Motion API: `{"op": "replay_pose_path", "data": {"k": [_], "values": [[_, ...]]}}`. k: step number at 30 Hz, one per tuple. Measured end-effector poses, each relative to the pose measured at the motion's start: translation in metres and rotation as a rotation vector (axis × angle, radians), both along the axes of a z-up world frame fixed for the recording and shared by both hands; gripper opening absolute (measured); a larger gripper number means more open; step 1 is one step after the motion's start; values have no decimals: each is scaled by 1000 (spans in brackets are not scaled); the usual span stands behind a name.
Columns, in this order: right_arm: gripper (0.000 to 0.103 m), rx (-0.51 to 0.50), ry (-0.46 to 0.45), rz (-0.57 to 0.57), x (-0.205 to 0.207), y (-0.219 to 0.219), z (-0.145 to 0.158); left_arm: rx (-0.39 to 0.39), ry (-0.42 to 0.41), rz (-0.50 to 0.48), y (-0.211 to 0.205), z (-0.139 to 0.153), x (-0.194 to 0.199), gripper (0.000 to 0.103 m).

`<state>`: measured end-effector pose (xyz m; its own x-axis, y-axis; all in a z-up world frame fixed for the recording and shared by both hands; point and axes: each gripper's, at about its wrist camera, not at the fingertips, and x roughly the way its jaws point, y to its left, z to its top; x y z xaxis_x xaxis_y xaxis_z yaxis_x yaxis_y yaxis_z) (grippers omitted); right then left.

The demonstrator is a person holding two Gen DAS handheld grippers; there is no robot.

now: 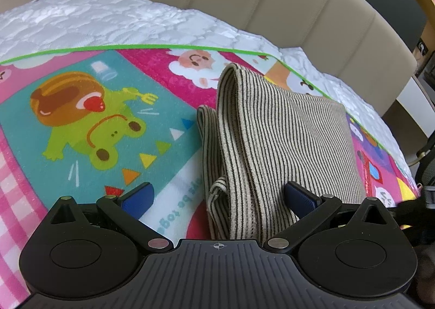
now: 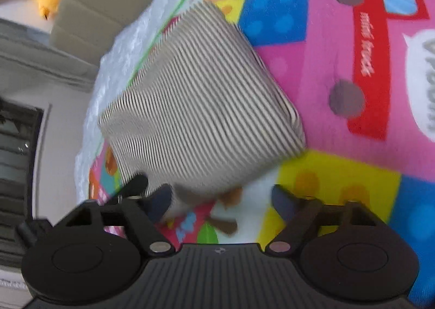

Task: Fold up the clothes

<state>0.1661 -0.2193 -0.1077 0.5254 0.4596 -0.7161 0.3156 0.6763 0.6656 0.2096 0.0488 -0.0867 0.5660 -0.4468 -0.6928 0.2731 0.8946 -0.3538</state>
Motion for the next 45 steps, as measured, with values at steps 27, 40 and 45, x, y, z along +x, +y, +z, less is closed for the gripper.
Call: {"op": "replay_pose_path", "data": {"k": [27,40,45], "values": [[59,-13,-134,120,54,-46,-8,-73,92,-265,-43,-8,99,103],[59,-285,-208,387,71,-33,23,-17,86,-346,-70,-2,15,103],[64,-455,-247,465,74,-13,36,22,69,-405,-97,1,-29,103]]}}
